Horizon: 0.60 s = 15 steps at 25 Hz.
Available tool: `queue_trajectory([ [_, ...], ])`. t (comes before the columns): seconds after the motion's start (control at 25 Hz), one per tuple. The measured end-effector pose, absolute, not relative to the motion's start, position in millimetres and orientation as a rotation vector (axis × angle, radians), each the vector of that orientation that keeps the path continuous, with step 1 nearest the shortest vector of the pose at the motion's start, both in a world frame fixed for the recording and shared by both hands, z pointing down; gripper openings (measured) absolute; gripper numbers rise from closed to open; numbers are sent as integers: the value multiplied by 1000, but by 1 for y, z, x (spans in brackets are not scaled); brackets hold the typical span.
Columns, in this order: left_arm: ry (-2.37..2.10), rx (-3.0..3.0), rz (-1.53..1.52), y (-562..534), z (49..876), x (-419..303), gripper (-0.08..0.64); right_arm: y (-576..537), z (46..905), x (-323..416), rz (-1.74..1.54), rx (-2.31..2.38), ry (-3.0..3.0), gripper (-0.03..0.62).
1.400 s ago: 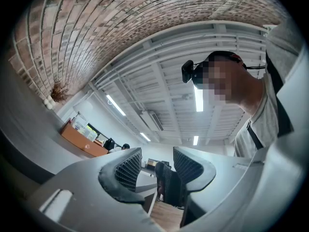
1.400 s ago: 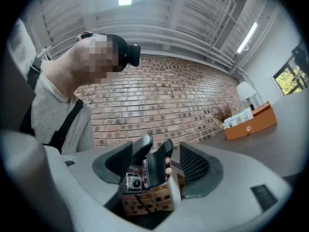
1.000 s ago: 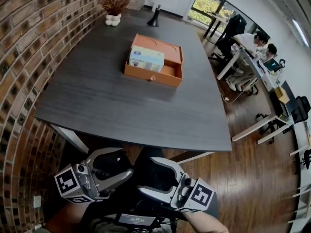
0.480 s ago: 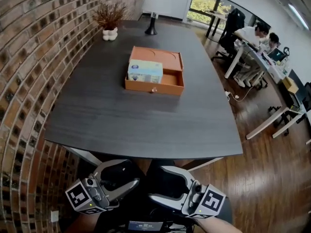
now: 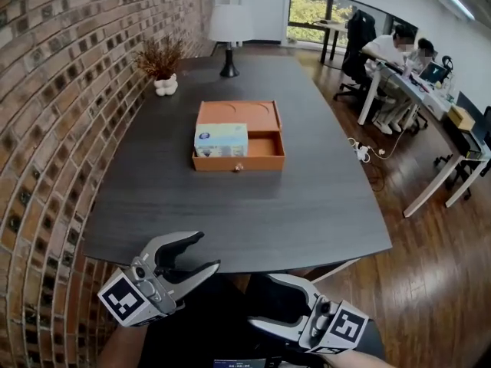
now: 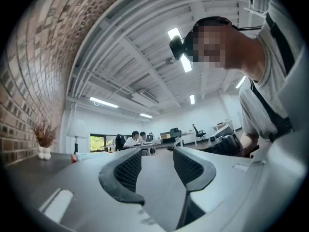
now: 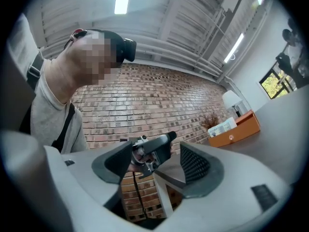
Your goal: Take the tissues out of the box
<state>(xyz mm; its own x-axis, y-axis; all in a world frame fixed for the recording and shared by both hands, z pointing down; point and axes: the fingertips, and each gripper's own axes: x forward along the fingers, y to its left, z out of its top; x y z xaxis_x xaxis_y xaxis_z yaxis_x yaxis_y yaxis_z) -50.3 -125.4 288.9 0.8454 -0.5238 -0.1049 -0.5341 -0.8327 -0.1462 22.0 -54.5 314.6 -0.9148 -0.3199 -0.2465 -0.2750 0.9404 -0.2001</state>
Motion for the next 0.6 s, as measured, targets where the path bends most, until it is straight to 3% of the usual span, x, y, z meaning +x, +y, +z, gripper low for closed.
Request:
queue_trajectory([
  [0.04,804,-2839,65,-133,284,-49,193,-54,313,22,-239,-431,2812,328],
  [0.12,772,-2823,34,-149,276,-47,193,-53,312,20,-239,-414,2816,391],
  [0.2,778,-2807,-14,-169,272,-46,193,-50,313,17,-209,-403,2842,391],
  [0.44,767,-2748,-243,-251,264,-46,391,-47,315,13,-136,-415,2882,388],
  [0.6,758,-2646,-510,-323,262,-47,397,-51,315,19,-194,-403,2853,364],
])
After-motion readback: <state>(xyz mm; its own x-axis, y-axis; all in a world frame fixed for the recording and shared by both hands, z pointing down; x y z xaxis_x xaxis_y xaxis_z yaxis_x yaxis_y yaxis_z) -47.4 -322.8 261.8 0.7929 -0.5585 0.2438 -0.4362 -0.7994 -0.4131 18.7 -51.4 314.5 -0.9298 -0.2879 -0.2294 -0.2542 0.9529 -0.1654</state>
